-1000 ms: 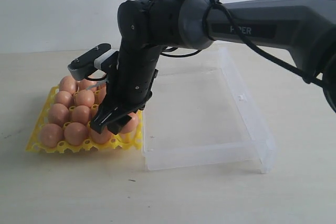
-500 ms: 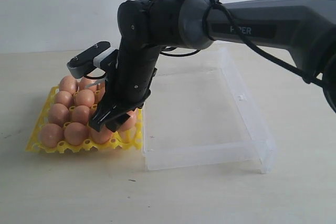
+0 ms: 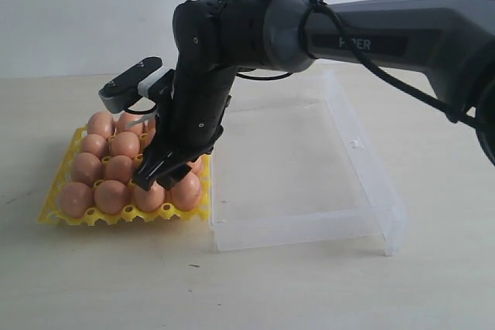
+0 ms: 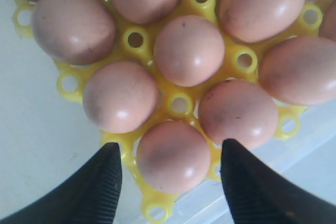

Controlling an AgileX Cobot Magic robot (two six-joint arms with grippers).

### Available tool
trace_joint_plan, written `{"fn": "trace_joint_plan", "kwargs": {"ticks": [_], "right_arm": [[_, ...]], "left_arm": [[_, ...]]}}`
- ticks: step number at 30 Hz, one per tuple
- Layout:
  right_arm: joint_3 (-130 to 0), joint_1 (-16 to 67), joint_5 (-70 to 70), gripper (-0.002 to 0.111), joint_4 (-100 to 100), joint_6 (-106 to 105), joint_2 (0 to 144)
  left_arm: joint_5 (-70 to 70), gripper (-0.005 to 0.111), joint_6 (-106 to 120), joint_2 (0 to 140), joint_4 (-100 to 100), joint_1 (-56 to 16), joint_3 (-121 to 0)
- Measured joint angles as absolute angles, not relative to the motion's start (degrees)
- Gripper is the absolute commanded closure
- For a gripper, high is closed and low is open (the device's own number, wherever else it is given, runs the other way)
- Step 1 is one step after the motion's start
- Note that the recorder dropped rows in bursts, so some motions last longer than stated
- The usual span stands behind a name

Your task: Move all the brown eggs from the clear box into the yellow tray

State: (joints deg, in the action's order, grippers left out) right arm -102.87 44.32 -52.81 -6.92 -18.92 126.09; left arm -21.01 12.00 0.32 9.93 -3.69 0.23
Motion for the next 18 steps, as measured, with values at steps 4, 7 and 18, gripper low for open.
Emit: {"fn": "trace_joint_plan", "kwargs": {"ticks": [4, 7, 18], "right_arm": [[-102.7, 44.3, -52.8, 0.054, -6.7, -18.2, 124.3], [-99.4, 44.3, -49.3, 0.058, -6.6, -16.9, 119.3], [-55.7, 41.5, -1.6, 0.108, -5.8, -13.9, 82.2]], "left_arm": [[-21.0, 0.107, 12.0, 0.3, 9.9, -3.7, 0.2], [-21.0, 0.107, 12.0, 0.3, 9.9, -3.7, 0.2], [-21.0, 0.107, 12.0, 0.3, 9.9, -3.7, 0.2]]}}
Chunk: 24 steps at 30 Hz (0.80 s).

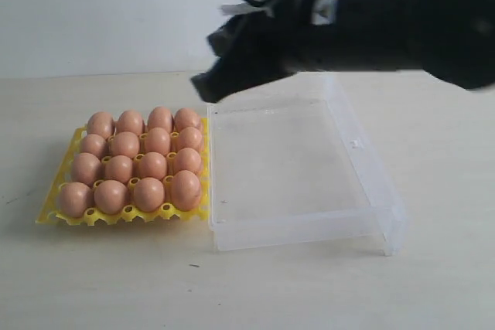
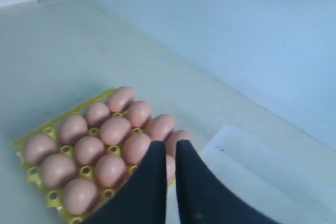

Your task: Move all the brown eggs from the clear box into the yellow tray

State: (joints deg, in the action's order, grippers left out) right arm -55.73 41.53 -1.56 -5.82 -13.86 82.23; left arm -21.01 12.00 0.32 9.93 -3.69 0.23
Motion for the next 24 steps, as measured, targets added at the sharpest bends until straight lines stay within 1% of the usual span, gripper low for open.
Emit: {"fn": "trace_joint_plan", "kwargs": {"ticks": [2, 6, 11, 15, 24], "right_arm": [[-48.1, 39.0, 4.4, 0.108, -6.9, -13.7, 76.7], [-41.2, 33.9, 9.8, 0.108, -10.8, -13.9, 70.4], [-40.7, 27.4, 10.6, 0.108, -11.9, -15.9, 67.8], [-40.7, 21.8, 7.7, 0.108, -12.2, -16.3, 67.6], [-40.1, 12.4, 5.4, 0.108, -12.3, -11.3, 67.6]], "left_arm": [[-21.0, 0.107, 12.0, 0.3, 9.9, -3.7, 0.2], [-21.0, 0.107, 12.0, 0.3, 9.9, -3.7, 0.2], [-21.0, 0.107, 12.0, 0.3, 9.9, -3.7, 0.2], [-21.0, 0.107, 12.0, 0.3, 9.9, -3.7, 0.2], [-21.0, 0.107, 12.0, 0.3, 9.9, -3.7, 0.2]]}}
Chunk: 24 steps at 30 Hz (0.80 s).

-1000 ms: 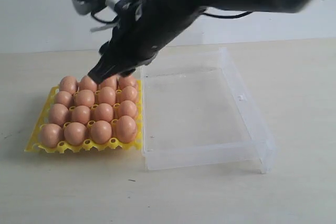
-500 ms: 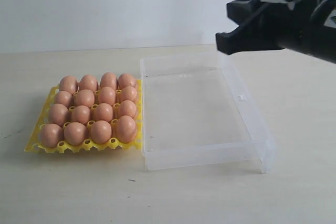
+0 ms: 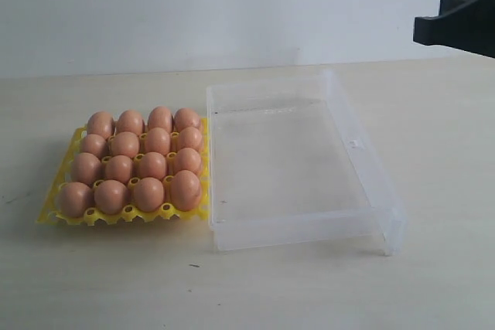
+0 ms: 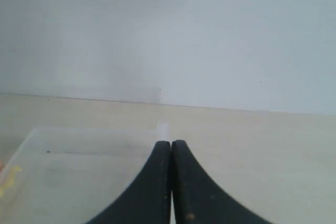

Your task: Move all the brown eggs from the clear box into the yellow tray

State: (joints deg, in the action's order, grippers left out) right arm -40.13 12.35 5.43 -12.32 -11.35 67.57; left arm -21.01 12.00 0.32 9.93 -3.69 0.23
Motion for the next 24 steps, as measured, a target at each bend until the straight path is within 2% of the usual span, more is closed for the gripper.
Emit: {"fn": "trace_joint_plan", "kwargs": {"ticks": [6, 17, 24], "right_arm": [[-32.9, 6.4, 11.4, 0.108, -11.7, -2.8, 66.4], [-32.6, 6.2, 8.4, 0.108, -3.6, -2.8, 60.1], [-32.6, 6.2, -8.4, 0.108, 2.3, -2.8, 53.4]], "left_arm": [[-21.0, 0.107, 12.0, 0.3, 9.9, -3.7, 0.2], [-21.0, 0.107, 12.0, 0.3, 9.9, -3.7, 0.2], [-21.0, 0.107, 12.0, 0.3, 9.9, -3.7, 0.2]]}}
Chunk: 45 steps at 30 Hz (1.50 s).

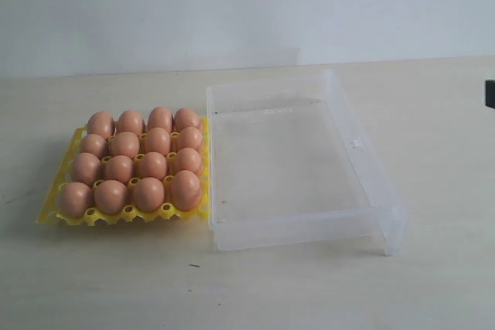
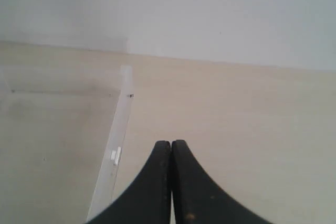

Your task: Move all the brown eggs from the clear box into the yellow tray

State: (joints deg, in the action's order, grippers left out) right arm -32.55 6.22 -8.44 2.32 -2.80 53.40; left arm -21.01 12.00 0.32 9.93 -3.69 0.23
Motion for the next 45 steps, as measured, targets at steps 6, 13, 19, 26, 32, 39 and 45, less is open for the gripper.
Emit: {"fn": "trace_joint_plan", "kwargs": {"ticks": [6, 13, 19, 26, 32, 39, 45], "right_arm": [[-27.0, 3.6, -6.8, 0.108, 3.9, -2.8, 40.8], [-17.6, 2.2, -4.1, 0.108, 2.2, -2.8, 26.8], [-9.8, 2.2, -4.1, 0.108, 1.4, -2.8, 16.3], [-4.0, 2.2, -4.1, 0.108, 1.0, -2.8, 8.5], [-0.7, 2.2, -4.3, 0.108, 1.0, -2.8, 2.3], [-0.3, 2.2, -11.3, 0.108, 0.7, -2.8, 0.4], [-0.3, 2.2, -15.5, 0.108, 0.7, -2.8, 0.4]], "left_arm": [[-21.0, 0.107, 12.0, 0.3, 9.9, -3.7, 0.2], [-21.0, 0.107, 12.0, 0.3, 9.9, -3.7, 0.2], [-21.0, 0.107, 12.0, 0.3, 9.9, -3.7, 0.2], [-21.0, 0.107, 12.0, 0.3, 9.9, -3.7, 0.2], [-21.0, 0.107, 12.0, 0.3, 9.9, -3.7, 0.2], [-21.0, 0.107, 12.0, 0.3, 9.9, -3.7, 0.2], [-21.0, 0.107, 12.0, 0.3, 9.9, -3.7, 0.2]]}}
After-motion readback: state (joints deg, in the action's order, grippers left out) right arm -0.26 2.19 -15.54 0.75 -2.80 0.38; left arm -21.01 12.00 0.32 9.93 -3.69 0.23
